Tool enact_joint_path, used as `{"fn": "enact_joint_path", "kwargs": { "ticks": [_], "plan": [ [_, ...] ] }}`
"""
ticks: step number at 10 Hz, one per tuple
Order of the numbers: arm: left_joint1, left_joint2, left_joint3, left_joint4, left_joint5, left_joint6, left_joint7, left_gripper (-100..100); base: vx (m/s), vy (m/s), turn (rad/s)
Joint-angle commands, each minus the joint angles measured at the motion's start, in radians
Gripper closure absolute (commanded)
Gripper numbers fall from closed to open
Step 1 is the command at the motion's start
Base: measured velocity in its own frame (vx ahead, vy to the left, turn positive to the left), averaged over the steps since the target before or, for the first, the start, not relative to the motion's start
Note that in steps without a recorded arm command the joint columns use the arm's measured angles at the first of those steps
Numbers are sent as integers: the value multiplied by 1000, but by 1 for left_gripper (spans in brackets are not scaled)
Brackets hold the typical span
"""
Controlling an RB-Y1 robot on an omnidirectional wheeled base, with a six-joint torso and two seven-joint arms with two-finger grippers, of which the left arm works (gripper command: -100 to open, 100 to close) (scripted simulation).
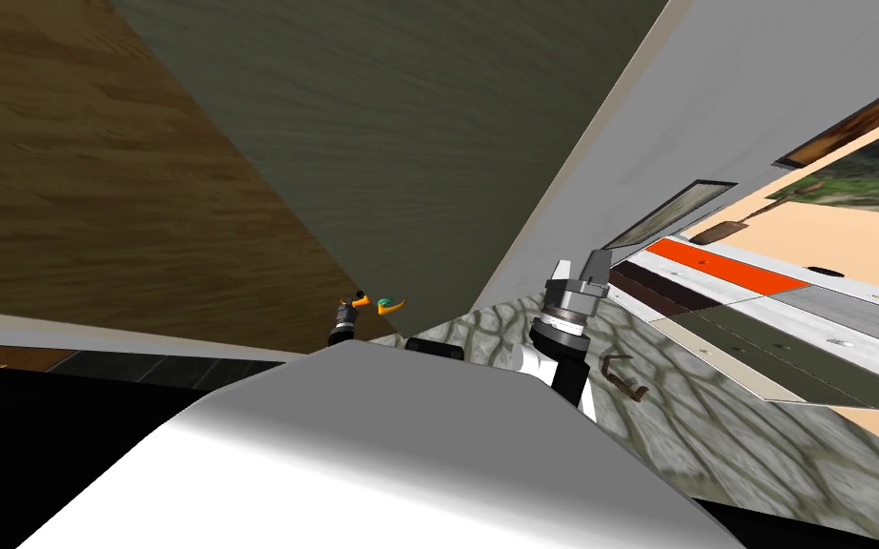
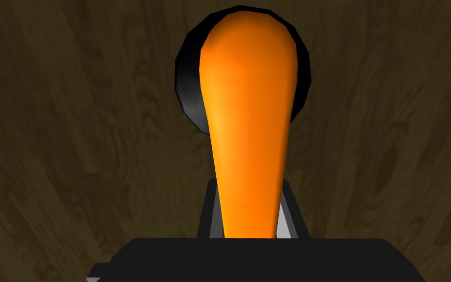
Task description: Pull the door open
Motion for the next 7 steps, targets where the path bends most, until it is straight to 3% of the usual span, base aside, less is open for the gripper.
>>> {"fn": "enact_joint_path", "kwargs": {
  "ticks": [1,4,5,7],
  "plan": [
    [1,2,2,-1,0,-2,0,100,-21,13,-25],
    [1,2,2,-1,0,-2,0,100,-4,2,-4],
    [26,22,18,8,6,0,4,100,-133,32,94],
    [40,33,22,9,7,-2,9,100,-194,13,44]
  ]
}}
